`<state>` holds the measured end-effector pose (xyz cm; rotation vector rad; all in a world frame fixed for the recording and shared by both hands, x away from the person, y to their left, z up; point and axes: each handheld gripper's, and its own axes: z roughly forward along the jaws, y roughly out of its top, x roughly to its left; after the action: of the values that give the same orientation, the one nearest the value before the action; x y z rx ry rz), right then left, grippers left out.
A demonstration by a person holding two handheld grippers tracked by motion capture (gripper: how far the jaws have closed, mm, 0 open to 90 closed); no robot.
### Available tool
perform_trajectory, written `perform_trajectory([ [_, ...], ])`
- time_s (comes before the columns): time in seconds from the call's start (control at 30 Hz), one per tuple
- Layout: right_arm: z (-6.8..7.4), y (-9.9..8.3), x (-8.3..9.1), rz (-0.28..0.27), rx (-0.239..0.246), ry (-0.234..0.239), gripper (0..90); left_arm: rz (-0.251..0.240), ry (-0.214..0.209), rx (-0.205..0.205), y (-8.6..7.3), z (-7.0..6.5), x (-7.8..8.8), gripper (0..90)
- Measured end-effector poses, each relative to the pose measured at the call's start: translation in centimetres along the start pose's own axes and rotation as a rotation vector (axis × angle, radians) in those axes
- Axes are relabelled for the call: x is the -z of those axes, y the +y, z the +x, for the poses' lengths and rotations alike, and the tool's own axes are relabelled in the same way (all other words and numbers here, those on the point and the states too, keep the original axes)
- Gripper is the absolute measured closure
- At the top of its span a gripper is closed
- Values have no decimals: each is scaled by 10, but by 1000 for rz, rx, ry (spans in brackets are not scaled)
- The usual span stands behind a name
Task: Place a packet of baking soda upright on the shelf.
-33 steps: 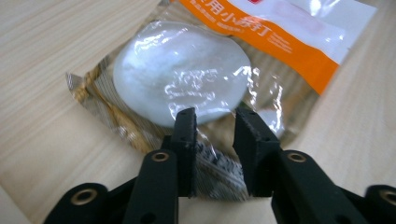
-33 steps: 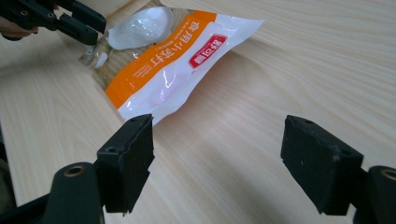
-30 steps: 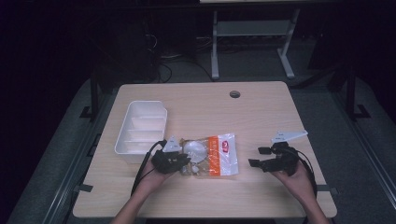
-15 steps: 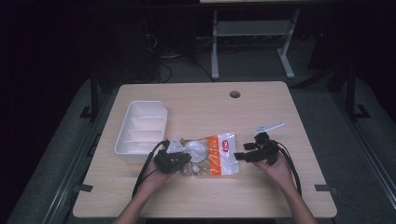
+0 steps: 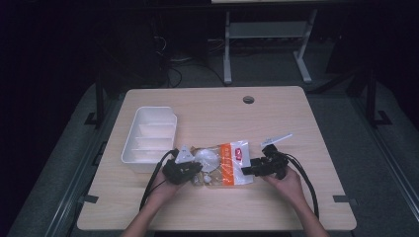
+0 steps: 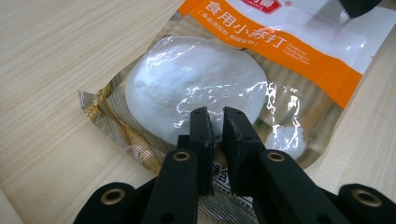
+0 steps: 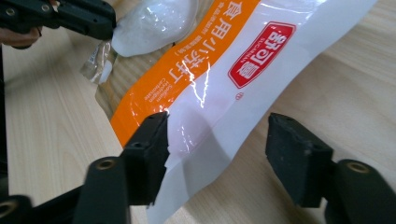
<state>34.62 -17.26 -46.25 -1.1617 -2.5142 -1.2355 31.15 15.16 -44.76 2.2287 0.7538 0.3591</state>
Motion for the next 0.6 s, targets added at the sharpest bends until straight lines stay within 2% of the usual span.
perform_trajectory([
  [0.07, 2, 0, -2, 6, 14, -11, 446, -1, 1, -2, 0, 0, 0, 813],
  [0.17, 3, 0, -4, 11, 17, -2, 490, -3, -1, 1, 0, -1, 0, 807],
  [0.3, 5, 0, -6, 9, 35, -17, 598, -3, -8, 1, -1, 0, 0, 795],
  [0.33, 6, 0, -6, 3, 31, -15, 638, -4, -9, 1, -1, 0, 0, 788],
  [0.47, 4, 0, -6, -12, 1, 7, 695, -4, -11, 3, -1, 0, 0, 780],
  [0.6, 7, 2, -9, -3, 8, -1, 743, -6, -14, 3, -1, 0, 0, 772],
])
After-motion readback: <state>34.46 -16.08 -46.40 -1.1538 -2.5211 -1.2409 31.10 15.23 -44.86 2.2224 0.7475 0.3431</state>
